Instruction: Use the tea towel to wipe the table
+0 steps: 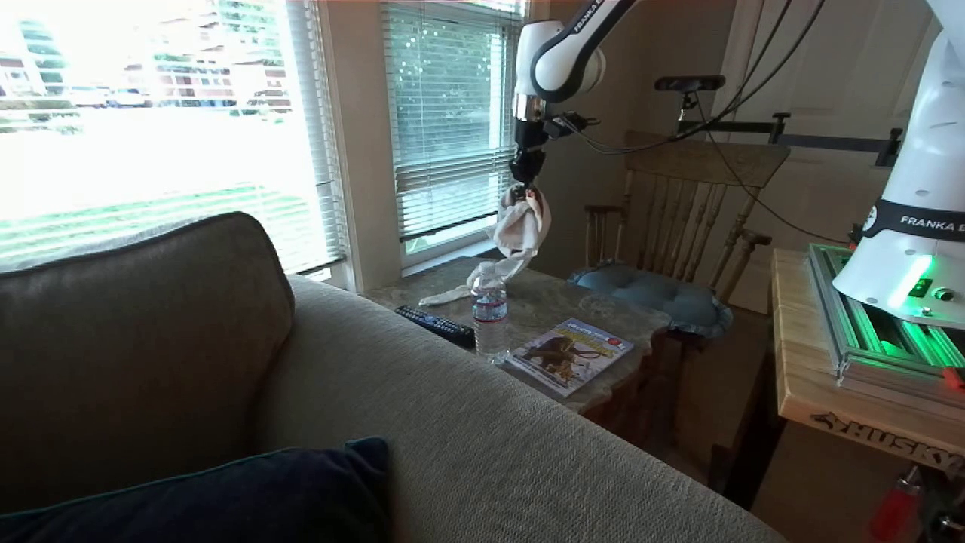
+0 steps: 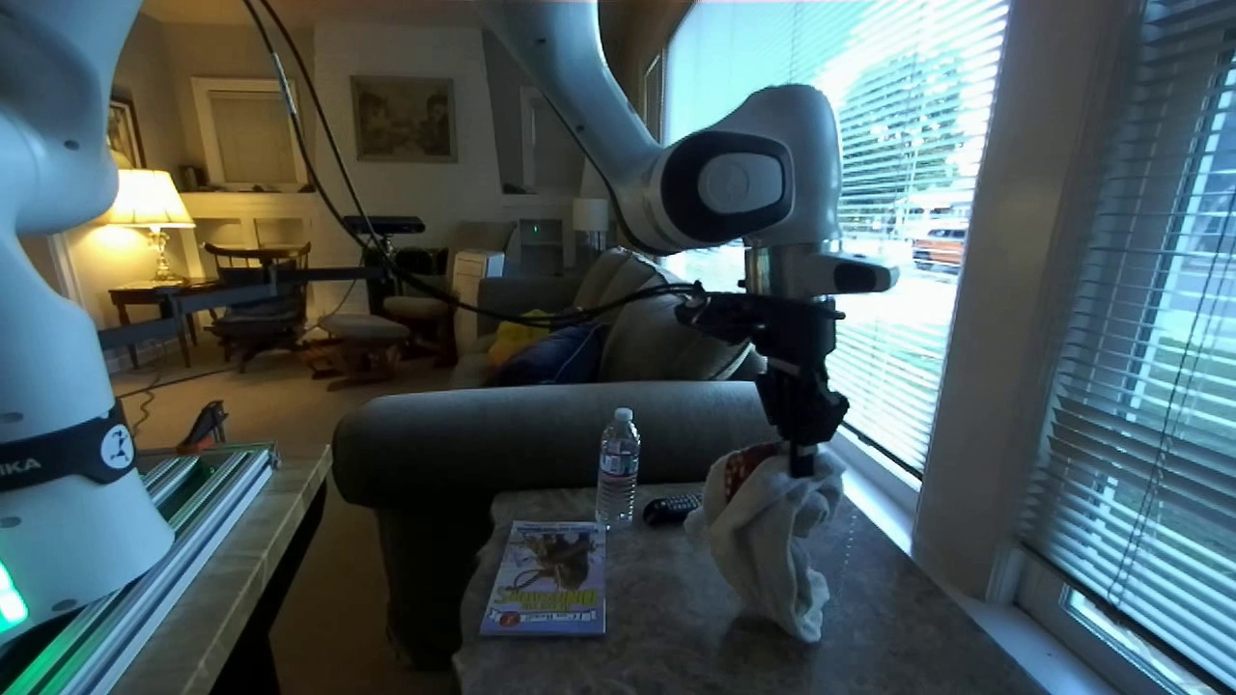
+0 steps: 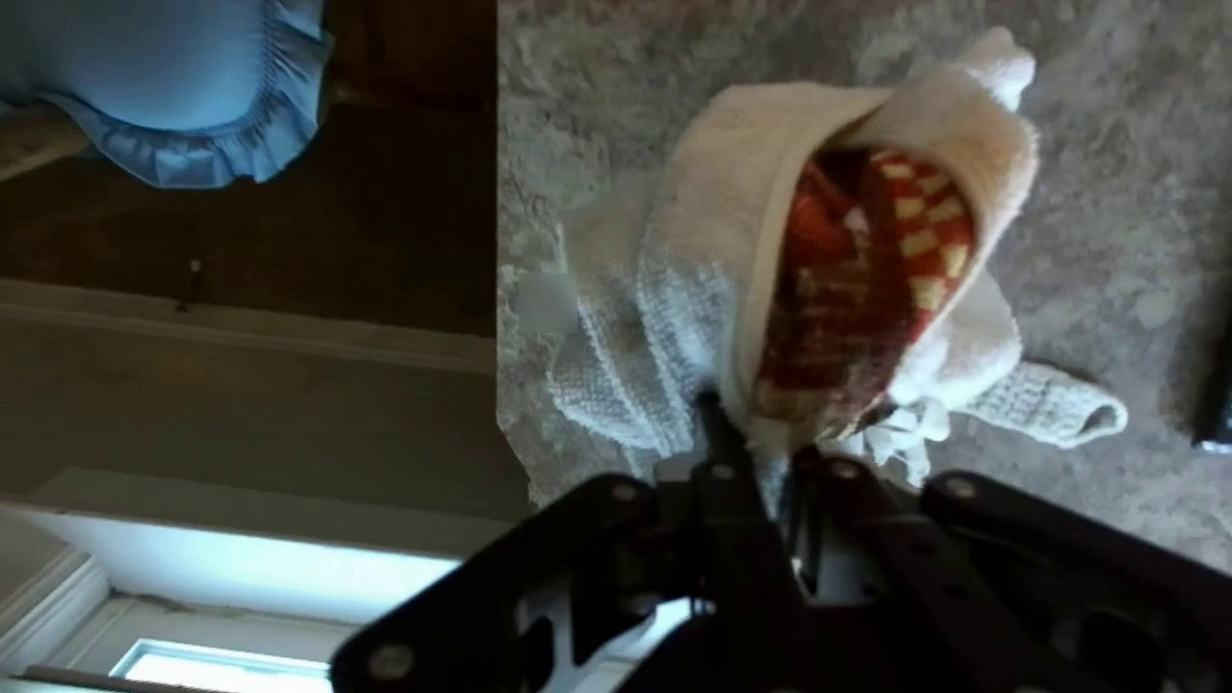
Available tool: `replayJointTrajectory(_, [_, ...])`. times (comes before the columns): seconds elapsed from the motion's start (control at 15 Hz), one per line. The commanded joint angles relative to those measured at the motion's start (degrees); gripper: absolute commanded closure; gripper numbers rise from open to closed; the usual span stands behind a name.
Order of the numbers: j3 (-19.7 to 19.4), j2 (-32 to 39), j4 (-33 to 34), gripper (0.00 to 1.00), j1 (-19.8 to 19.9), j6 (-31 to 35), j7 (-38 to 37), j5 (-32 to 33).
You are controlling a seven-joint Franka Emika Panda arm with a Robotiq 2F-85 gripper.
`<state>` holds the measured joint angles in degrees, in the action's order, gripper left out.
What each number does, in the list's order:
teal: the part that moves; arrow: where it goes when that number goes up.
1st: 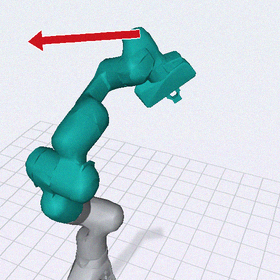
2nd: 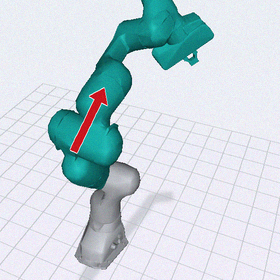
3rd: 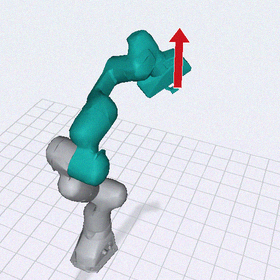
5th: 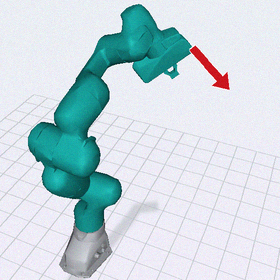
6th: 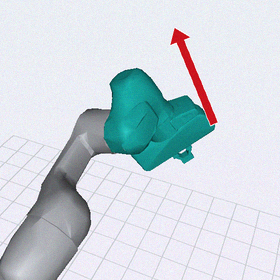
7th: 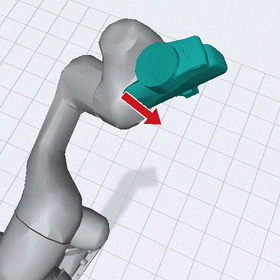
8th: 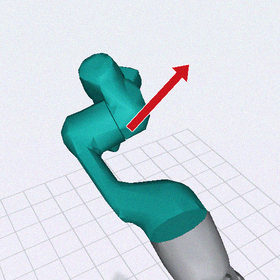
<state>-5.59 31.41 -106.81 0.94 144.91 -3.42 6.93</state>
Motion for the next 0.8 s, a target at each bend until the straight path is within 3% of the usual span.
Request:
replayJointTrajectory(0.0, [-2.3,-2.3,-5.5,0.97,-2.3,-2.5,-0.1,5.8])
replayJointTrajectory(0.53, [-4.7,5.4,-4.2,0.97,-8.5,-6.1,-6.9,14.8])
replayJointTrajectory(0.73, [-4.5,11.0,-1.4,0.97,-10.3,-4.9,-10.2,14.6])
